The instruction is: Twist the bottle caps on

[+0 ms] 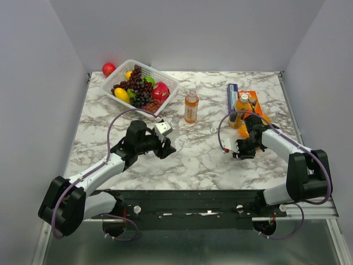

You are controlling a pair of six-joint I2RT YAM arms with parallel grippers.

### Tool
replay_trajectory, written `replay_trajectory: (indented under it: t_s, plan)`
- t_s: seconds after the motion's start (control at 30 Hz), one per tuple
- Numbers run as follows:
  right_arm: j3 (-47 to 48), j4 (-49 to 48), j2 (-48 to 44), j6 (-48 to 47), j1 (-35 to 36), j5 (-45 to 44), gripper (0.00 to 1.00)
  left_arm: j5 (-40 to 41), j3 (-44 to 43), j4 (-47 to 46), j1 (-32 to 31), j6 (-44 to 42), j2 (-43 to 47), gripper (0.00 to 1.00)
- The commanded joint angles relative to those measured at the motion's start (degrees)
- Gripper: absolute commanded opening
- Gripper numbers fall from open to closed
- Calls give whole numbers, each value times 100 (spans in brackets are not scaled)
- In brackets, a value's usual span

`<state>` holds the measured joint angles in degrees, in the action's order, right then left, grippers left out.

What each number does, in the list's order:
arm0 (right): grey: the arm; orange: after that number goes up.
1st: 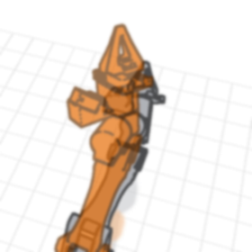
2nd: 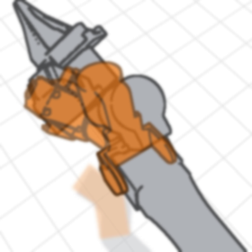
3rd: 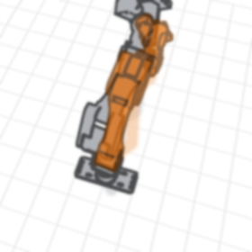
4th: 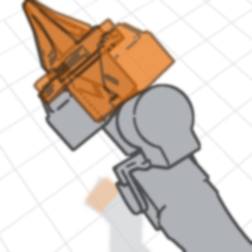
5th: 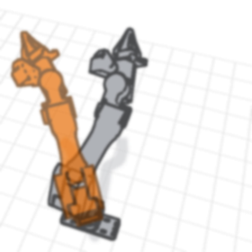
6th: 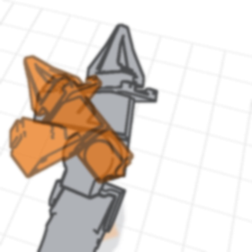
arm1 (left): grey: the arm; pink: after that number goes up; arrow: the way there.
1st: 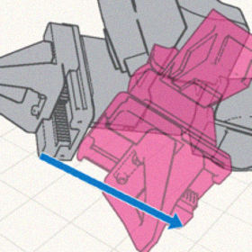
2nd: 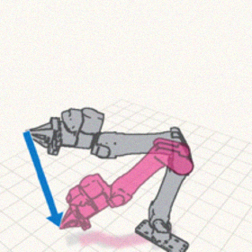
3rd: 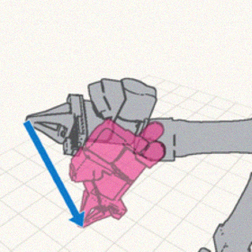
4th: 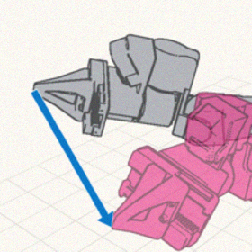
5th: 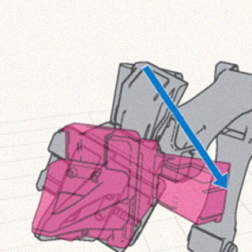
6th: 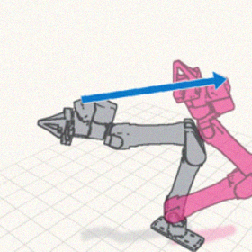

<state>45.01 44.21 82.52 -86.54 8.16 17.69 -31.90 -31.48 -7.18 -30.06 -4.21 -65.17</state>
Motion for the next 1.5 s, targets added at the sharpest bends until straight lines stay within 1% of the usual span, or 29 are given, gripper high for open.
replay_trajectory:
  t_s: [0.0, 0.17, 0.23, 0.27, 0.3, 0.37, 0.4, 0.43, 0.47, 0.5, 0.53, 0.6, 0.63, 0.77, 0.97, 1.2, 1.33, 1.47]
  plan:
    - [-124, -123, -25, -56, -34, -108, 38, 35, -95, -134, 18, 52, 13, 0]
    - [-142, -105, -157, 67, -25, -91, 31, -9, -42, -257, 18, 96, -40, 0]
    - [-55, 166, -350, 67, -25, 75, 28, -62, -42, -275, 18, 96, -49, 0]
    - [163, 324, -455, 93, -34, 207, 28, -175, -42, -275, 9, 26, -57, 0]
    - [322, 778, -552, 94, -34, 382, 26, -246, -51, -249, -17, -27, -58, 0]
    - [717, 1316, -816, 163, -25, 1032, 25, -360, -59, -205, -96, -220, -84, 0]
    - [1146, 1832, -869, 208, -8, 1269, 24, -404, -86, -92, -157, -508, -119, 0]
    - [1411, 2090, -956, 286, 1, 1724, 23, -448, -129, -21, -279, -650, -163, 0]
    - [1649, 2327, -983, 426, 62, 1938, 22, -510, -173, 15, -333, -765, -250, 0]
    - [2121, 2721, -992, 515, 97, 2131, 21, -597, -182, -20, -386, -940, -286, 0]
    - [2334, 2890, -1010, 594, 150, 2438, 20, -633, -191, -72, -438, -1011, -330, 0]
    - [2704, 3189, -1062, 814, 360, 2651, 18, -677, -235, -134, -614, -1239, -444, 0]
    - [2967, 3217, -1089, 910, 448, 2756, 18, -677, -253, -143, -693, -1484, -505, 0]
    - [3452, 3200, -1265, 1288, 1097, 2915, 15, -607, -445, -21, -992, -1960, -751, 0]
    - [4058, 3217, -1195, 1491, 1915, 2907, 15, -274, -867, 647, -1405, -2671, -997, 0]
    - [4454, 3085, -1045, 1597, 2628, 2502, 16, -167, -973, 929, -1581, -2752, -1051, 0]
    - [4639, 3103, -931, 1597, 2910, 2292, 16, -194, -1000, 947, -1608, -2595, -1086, 0]
    - [4587, 3077, -878, 1430, 3182, 2116, 16, -211, -1052, 868, -1634, -2428, -1086, 0]
